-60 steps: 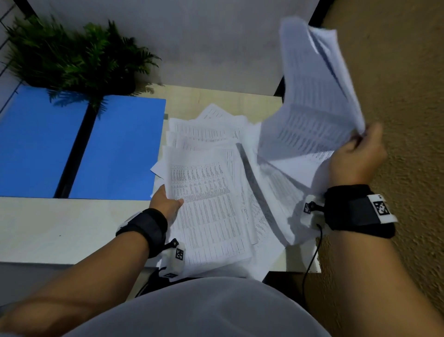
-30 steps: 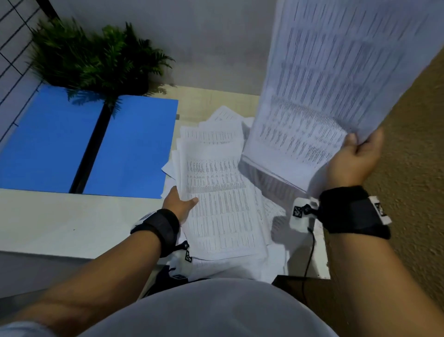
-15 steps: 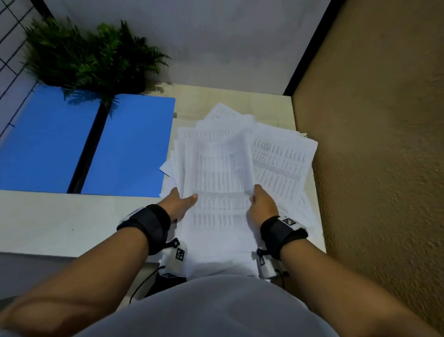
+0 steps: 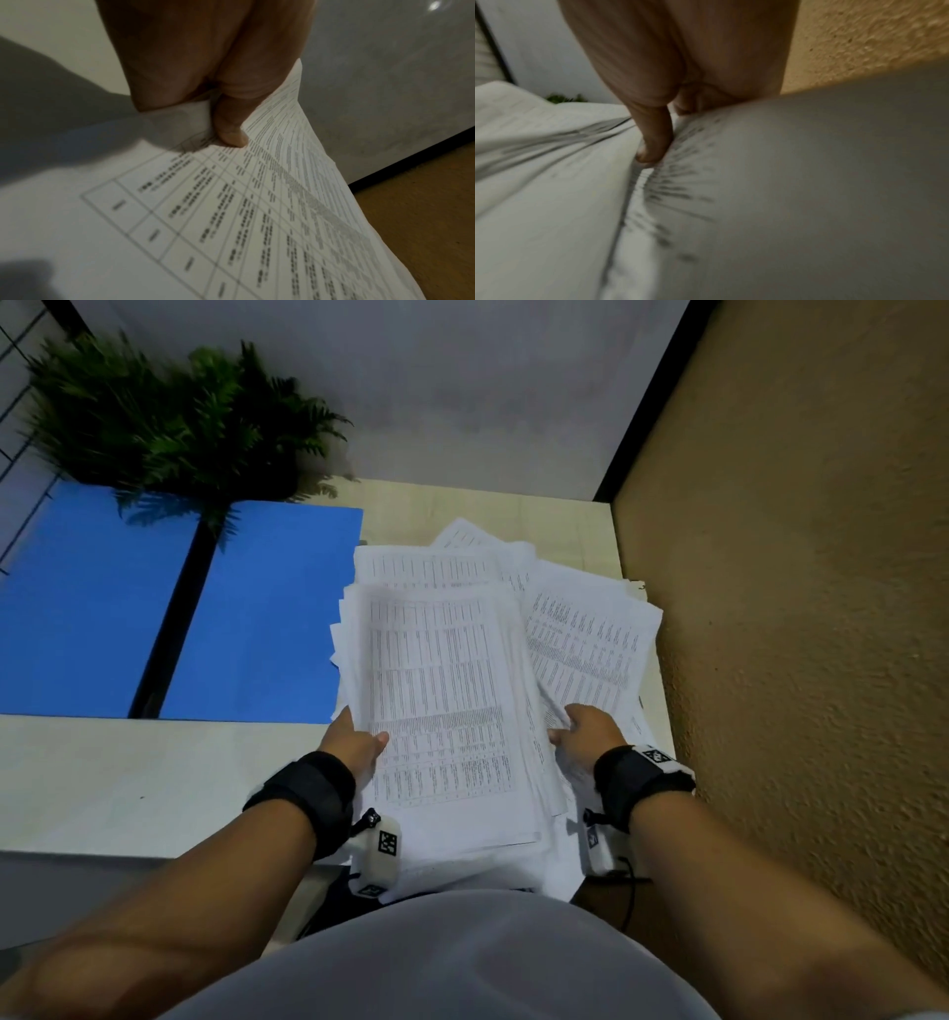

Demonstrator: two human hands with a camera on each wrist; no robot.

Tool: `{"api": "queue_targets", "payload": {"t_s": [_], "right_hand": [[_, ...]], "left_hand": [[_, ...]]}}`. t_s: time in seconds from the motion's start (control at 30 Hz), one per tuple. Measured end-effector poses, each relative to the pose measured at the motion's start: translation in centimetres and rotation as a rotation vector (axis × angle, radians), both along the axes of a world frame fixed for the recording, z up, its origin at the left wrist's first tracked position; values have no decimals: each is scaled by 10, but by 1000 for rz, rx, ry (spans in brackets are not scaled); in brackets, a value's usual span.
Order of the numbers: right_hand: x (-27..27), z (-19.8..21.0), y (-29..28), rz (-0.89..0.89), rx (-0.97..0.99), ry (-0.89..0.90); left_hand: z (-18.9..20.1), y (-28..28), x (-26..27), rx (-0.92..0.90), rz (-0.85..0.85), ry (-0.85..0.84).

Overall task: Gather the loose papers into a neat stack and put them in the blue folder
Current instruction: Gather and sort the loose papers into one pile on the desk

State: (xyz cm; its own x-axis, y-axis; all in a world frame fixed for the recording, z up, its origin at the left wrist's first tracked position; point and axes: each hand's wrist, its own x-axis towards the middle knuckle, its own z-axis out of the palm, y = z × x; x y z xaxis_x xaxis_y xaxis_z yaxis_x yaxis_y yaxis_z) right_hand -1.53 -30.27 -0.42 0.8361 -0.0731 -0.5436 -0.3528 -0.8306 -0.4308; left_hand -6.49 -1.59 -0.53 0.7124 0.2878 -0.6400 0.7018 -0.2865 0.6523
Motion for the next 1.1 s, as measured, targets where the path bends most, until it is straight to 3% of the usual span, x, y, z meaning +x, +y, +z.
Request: {"api": "queue_targets", "payload": {"t_s": [0.1, 0.27, 0.37, 0.47, 0.53, 0.6, 0.73, 0.9, 1.0, 1.1], "right_hand": [[3, -1, -6, -331, 148, -117], [18, -2, -33, -594, -56, -187], [15, -6, -36, -609, 44, -258], [5, 9, -28, -665, 274, -367], [4, 32, -24, -694, 359, -510], [10, 62, -25, -669, 318, -633], [25, 127, -34, -604, 356, -776], [25, 168, -16, -563, 686, -836], [21, 140, 8, -623, 879, -652], [9, 89, 28, -526, 728, -434]], "left_hand": [[-1, 6, -1, -2, -8, -12], [-2, 5, -2, -15, -8, -6], [-4, 0, 1, -11, 9, -1], [0, -2, 3, 21, -31, 11], [-5, -1, 4, 17, -39, 27], [-6, 0, 4, -4, -19, 41], [-6, 0, 4, -19, -27, 25], [-15, 2, 4, -99, 33, 11], [-25, 6, 4, -156, 76, -1], [-1, 1, 5, -126, 61, 23]]}}
